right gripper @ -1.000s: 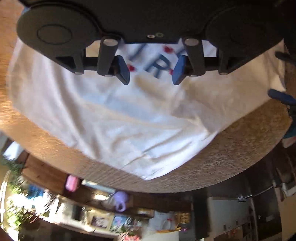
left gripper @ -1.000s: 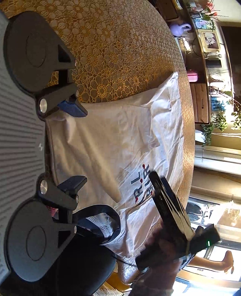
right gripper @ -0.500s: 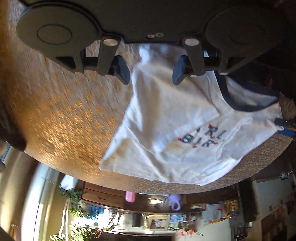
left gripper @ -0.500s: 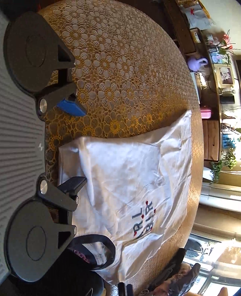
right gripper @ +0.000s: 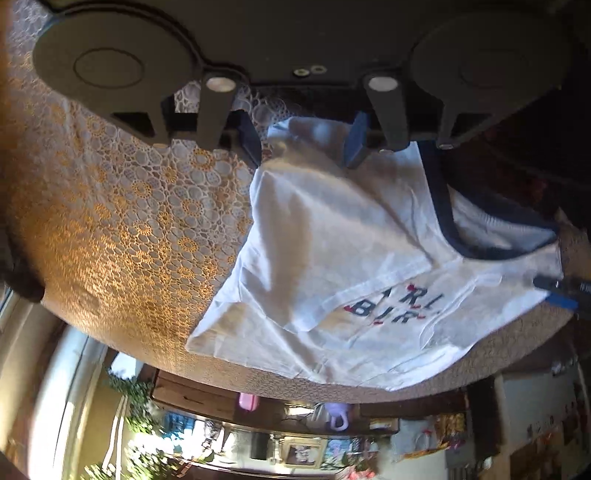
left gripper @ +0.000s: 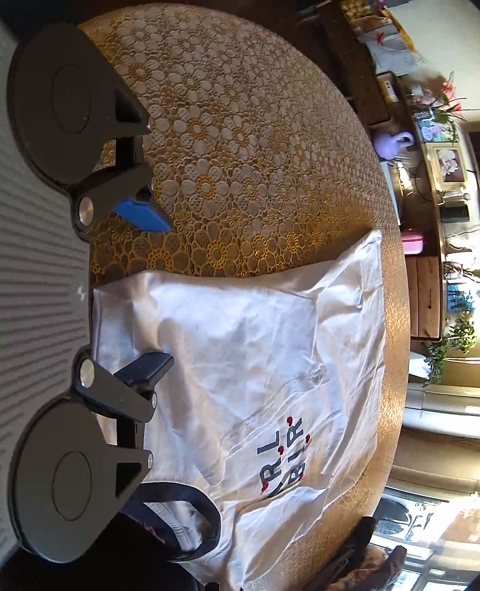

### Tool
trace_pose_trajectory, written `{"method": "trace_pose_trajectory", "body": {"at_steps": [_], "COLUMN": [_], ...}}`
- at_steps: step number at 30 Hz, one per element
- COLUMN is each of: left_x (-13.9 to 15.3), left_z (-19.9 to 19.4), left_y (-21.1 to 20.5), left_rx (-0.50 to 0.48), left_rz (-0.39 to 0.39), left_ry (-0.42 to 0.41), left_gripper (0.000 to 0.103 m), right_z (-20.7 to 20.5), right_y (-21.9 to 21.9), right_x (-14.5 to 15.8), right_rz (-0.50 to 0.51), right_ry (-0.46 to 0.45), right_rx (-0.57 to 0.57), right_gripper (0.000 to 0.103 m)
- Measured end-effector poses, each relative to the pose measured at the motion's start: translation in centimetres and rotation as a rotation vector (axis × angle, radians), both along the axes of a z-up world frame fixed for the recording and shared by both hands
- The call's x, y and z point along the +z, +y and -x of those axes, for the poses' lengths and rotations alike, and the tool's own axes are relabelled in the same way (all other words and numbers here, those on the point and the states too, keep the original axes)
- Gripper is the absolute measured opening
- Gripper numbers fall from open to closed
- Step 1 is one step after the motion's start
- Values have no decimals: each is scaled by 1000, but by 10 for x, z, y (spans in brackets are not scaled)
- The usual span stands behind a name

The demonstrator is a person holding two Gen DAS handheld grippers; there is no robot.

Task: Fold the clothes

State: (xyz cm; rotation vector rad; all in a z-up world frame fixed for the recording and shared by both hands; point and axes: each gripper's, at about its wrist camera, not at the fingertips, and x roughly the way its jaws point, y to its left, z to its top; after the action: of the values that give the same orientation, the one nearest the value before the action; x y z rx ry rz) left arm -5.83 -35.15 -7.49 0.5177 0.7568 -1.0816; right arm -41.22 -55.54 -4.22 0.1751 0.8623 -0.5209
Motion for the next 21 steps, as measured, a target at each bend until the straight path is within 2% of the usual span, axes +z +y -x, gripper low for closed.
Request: {"method": "trace_pose_trajectory", "body": {"at_steps": [3,8,11,14,18,21], "left_x": [0,-1,-3,-3,-1,2], "left_z": [2,0,0,2,6,21], "left_y": [1,1,2,2,3,11], "left_rx": [5,33,41,46,36,-15], "left_rz": [-1,9,13,14,-6,-6], "left_ry": [-14,10,-7,-29,-59,-101], "left_gripper": [73,74,78,79,79,79], "right_z": [2,13,16,14,20,26], "right_y": [8,10,18,24,25,33], "right_x": [-4,-5,-4,-13,-9,-1], "right_rz": [55,50,65,74,73,86], "right_ry": [45,13,5,68,55,10], "right_rx": [-10,-51,-64,-68,-113,-104], "right_gripper": [103,103,103,103,103,103]}}
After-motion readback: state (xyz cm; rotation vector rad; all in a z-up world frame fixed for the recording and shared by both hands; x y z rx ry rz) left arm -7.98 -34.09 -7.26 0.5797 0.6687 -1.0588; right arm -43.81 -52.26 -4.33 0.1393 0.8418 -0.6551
